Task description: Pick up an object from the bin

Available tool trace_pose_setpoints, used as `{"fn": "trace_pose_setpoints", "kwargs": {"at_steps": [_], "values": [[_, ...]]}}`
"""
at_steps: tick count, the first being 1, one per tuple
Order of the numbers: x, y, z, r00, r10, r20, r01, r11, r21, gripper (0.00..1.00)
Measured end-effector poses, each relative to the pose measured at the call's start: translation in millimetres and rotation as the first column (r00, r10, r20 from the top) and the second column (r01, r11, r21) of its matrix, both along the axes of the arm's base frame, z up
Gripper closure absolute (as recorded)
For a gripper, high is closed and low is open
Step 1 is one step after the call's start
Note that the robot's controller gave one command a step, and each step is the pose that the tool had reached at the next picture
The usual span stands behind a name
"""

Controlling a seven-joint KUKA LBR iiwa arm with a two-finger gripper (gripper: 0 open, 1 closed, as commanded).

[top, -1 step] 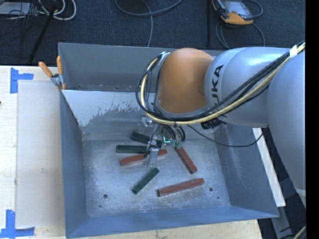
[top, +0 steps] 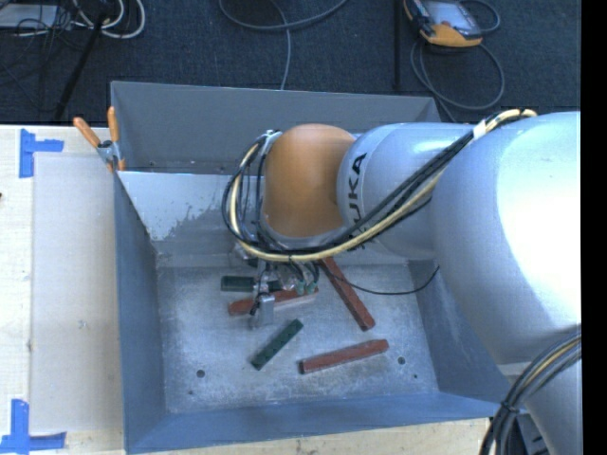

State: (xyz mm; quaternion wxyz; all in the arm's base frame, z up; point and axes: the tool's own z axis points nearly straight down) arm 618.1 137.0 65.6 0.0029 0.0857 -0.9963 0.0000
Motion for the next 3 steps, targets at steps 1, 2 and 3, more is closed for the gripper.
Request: {"fn": "trace_pose_setpoints", "kwargs": {"at_steps": [1, 2, 3], "values": [[1.5, -0.9, 3.8, 1.000, -0.005, 0.005, 0.005, 1.000, 0.001, 1.00], [1.5, -1.0, 3.8, 1.000, -0.007, 0.005, 0.007, 1.000, 0.001, 0.00], [1.8, -0.9, 4.2, 1.000, -0.008, 0.005, 0.008, 1.000, 0.001, 1.00]]}}
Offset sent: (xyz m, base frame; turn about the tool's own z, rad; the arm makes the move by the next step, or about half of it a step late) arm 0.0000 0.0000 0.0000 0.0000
